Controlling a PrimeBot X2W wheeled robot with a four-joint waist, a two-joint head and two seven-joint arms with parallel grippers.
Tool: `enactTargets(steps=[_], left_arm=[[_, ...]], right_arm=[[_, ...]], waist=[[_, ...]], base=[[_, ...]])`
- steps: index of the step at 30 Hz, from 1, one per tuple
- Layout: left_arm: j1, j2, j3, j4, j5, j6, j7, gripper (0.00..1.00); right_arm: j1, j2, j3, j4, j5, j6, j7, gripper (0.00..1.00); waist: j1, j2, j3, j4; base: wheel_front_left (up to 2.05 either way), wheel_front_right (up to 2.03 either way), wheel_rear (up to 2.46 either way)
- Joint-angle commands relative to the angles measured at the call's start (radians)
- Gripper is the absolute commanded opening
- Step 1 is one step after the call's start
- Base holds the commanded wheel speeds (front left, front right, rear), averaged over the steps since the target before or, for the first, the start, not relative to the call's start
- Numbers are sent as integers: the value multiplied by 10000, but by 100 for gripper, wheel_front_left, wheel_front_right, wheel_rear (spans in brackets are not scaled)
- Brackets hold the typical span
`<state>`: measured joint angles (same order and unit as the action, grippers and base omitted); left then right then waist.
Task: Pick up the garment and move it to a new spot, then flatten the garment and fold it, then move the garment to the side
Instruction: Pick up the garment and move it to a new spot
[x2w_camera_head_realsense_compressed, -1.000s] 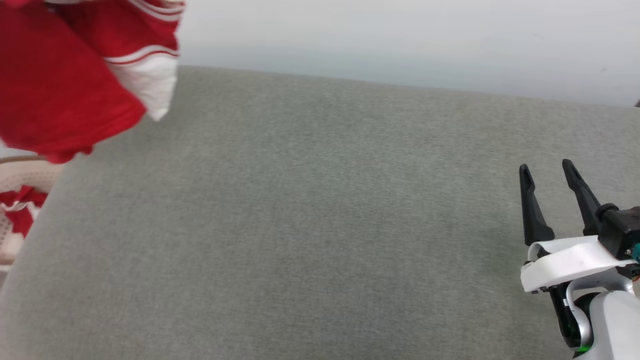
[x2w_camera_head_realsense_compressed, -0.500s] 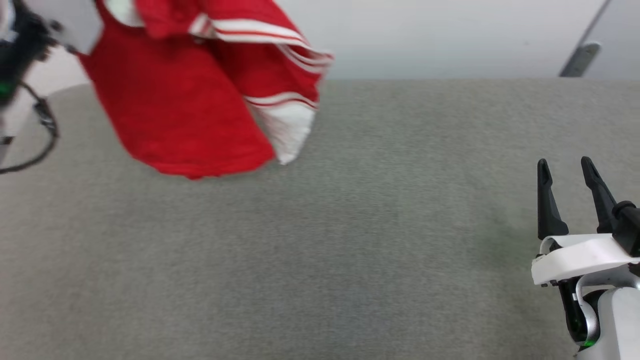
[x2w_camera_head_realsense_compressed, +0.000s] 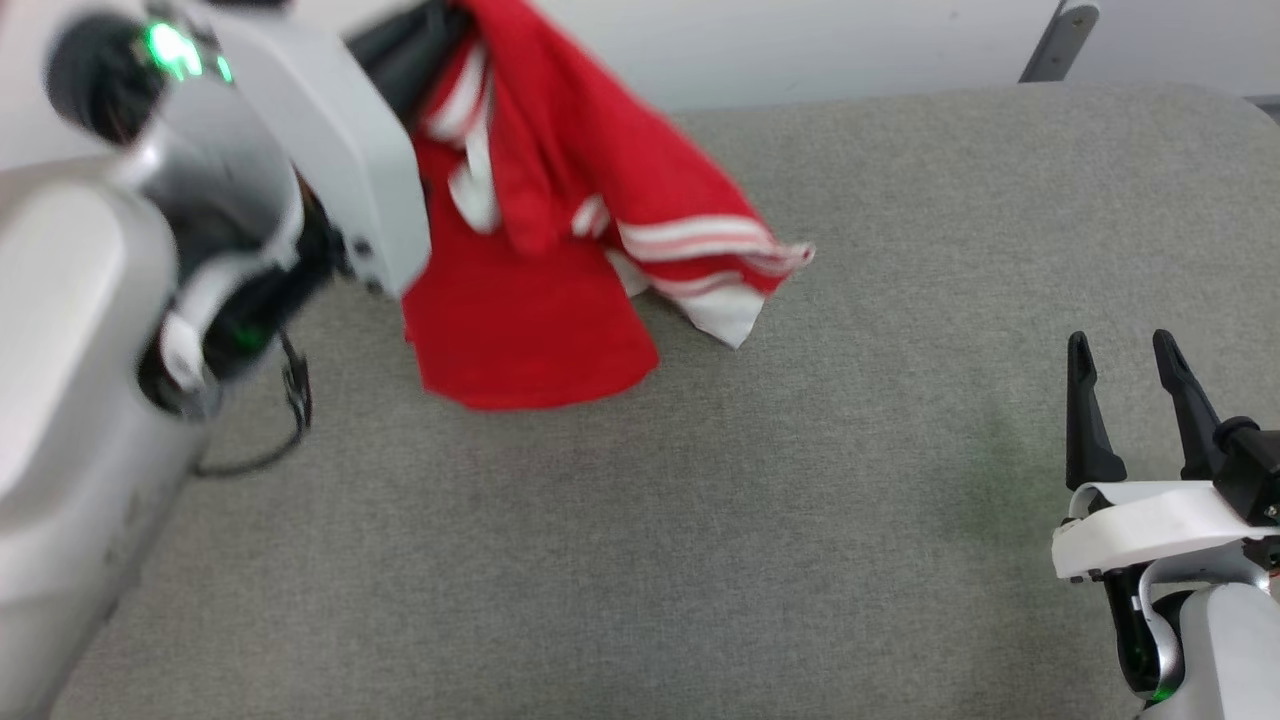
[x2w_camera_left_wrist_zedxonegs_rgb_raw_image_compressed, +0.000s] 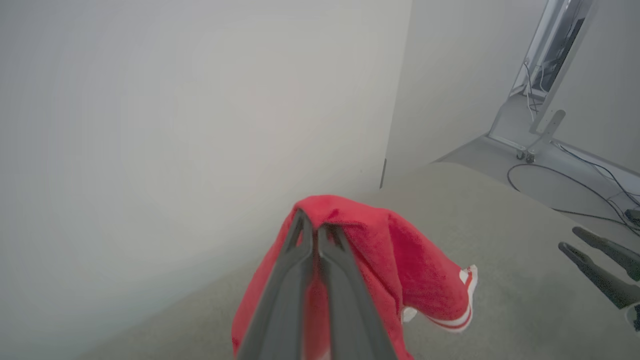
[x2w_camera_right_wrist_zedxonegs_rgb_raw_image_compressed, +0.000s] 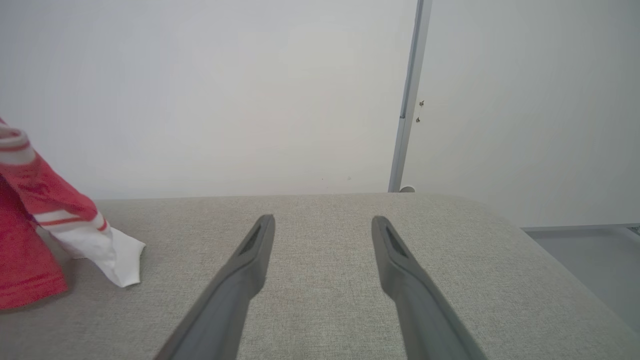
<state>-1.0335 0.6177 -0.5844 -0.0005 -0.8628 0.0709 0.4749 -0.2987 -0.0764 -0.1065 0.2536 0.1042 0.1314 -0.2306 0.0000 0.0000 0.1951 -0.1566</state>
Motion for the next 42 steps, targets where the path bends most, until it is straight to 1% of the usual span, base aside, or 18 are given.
enactTargets(steps=[1, 5, 9, 13, 17, 24, 29, 30, 31, 32, 33, 35, 36, 37, 38, 42], left_arm=[[360, 120, -58, -77, -20, 62, 3, 0], [1434, 369, -327, -164, -181, 118, 67, 0], [2514, 563, -555, -97, -551, 264, 248, 0], [3359, 792, -873, 129, -754, 191, 499, 0], [3916, 822, -1098, 656, -998, 140, 678, 0], [4405, 468, -1553, 1968, -1194, -233, 791, 0], [4396, 144, -1726, 2983, -1304, -439, 825, 0], [4421, 54, -1732, 3192, -1411, -502, 882, 0], [4351, 58, -1821, 3318, -1292, -605, 858, 0], [4277, 29, -1857, 3450, -1231, -684, 796, 15], [4264, -58, -1839, 3600, -1332, -717, 779, 33], [4127, -69, -1873, 3725, -1235, -873, 710, 43], [4091, -121, -1840, 3789, -1296, -928, 669, 56], [4078, -160, -1779, 3836, -1380, -945, 637, 89], [4018, -129, -1791, 3840, -1296, -1001, 576, 100], [4095, -71, -1657, 3752, -1326, -1055, 240, 100]], right_arm=[[-30, 51, 24, 32, -31, -12, -97, 100], [-23, 101, 59, 165, -3, -12, -165, 100], [-20, 135, 142, 268, 15, -12, -208, 100], [-118, 152, 275, 376, 34, -12, -239, 100], [-179, 159, 386, 468, 25, -12, -268, 100], [-293, 149, 594, 631, 63, -12, -285, 100], [-364, 97, 719, 748, 101, -12, -304, 100], [-374, 81, 734, 772, 95, -12, -307, 100], [-383, 69, 758, 795, 97, -12, -305, 100], [-383, 51, 767, 816, 101, -12, -308, 100], [-378, 31, 781, 834, 111, -12, -311, 100], [-367, 1, 820, 876, 124, -12, -312, 100], [-352, -23, 835, 890, 132, -12, -310, 100], [-327, -43, 864, 907, 139, -12, -306, 100], [-289, -61, 883, 920, 146, -12, -294, 100], [-89, -165, 966, 987, 177, -12, -234, 100]], waist=[[0, 0, 120, -97], [0, 0, 193, -88], [0, 0, 254, -23], [0, 0, 290, 62], [0, 0, 297, 144], [0, 0, 263, 217], [0, 0, 188, 254], [0, 0, 159, 265], [0, 0, 131, 275], [0, 0, 91, 297], [0, 0, 43, 322], [0, 0, -72, 371], [0, 0, -140, 401], [0, 0, -223, 430], [0, 0, -311, 464], [0, 0, -758, 595]], base=[[0, 0, 0], [0, 0, 0], [0, 0, 0], [0, 0, 0], [0, 0, 0], [0, 0, 0], [0, 0, 0], [0, 0, 0], [0, 0, 0], [0, 0, 0], [0, 0, 0], [0, 0, 0], [0, 0, 0], [0, 0, 0], [0, 0, 0], [0, 0, 0]])
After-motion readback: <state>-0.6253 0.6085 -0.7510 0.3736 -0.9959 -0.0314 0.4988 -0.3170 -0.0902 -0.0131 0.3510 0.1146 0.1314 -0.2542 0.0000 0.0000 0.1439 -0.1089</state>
